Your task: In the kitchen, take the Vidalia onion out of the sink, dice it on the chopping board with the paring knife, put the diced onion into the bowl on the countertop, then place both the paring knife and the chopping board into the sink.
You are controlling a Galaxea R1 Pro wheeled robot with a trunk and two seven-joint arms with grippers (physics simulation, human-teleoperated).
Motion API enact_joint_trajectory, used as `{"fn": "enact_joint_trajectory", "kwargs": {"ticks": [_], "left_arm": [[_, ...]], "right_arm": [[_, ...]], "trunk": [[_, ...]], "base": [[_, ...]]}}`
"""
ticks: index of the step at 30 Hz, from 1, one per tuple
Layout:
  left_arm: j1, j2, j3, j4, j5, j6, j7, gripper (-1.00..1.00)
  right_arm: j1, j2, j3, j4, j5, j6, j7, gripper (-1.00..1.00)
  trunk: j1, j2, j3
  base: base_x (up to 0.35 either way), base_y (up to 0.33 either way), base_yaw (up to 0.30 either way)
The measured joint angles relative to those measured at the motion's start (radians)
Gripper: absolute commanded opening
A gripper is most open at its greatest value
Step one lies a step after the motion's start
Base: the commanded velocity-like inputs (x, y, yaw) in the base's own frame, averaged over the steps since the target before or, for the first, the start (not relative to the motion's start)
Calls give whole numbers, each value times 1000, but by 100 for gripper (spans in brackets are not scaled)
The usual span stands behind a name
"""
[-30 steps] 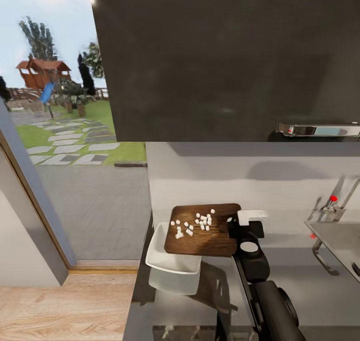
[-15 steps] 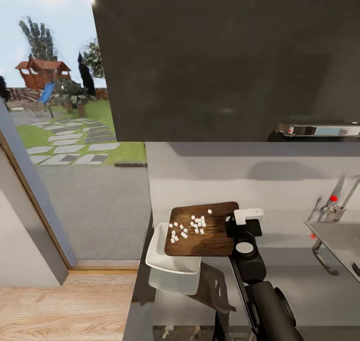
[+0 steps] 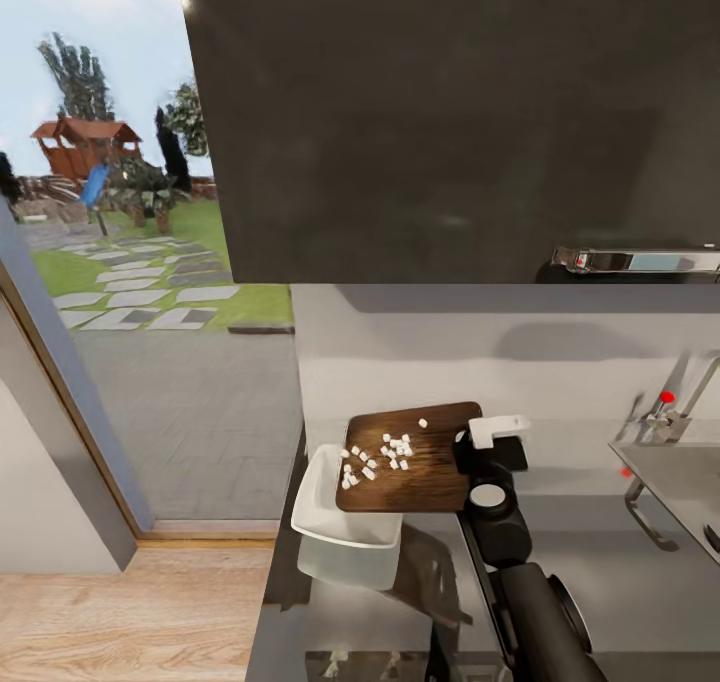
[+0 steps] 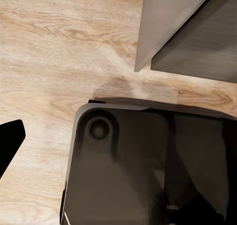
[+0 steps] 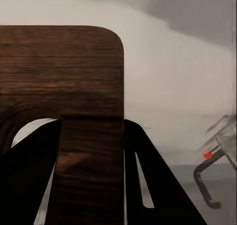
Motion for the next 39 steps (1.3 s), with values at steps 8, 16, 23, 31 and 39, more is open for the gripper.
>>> {"fn": "enact_joint_trajectory", "kwargs": {"ticks": [8,16,23,31,39], "left_arm": [[0,0,0,0,0,0,0,100],[0,0,0,0,0,0,0,100],[0,-1,0,0,0,0,0,100],[0,-1,-1,0,0,0,0,100],[0,-1,-1,0,0,0,0,100]], "right_arm": [[0,1,0,0,49,-2,1,-100],[0,3,26,0,46,-3,0,-100],[0,3,49,0,53,0,-29,-100],[0,3,50,0,54,-1,-43,-100],[0,3,50,0,54,-1,-62,-100]], "trunk": [[0,0,0],[0,0,0],[0,0,0],[0,0,0],[0,0,0]], "base": [[0,0,0],[0,0,0],[0,0,0],[0,0,0],[0,0,0]]}}
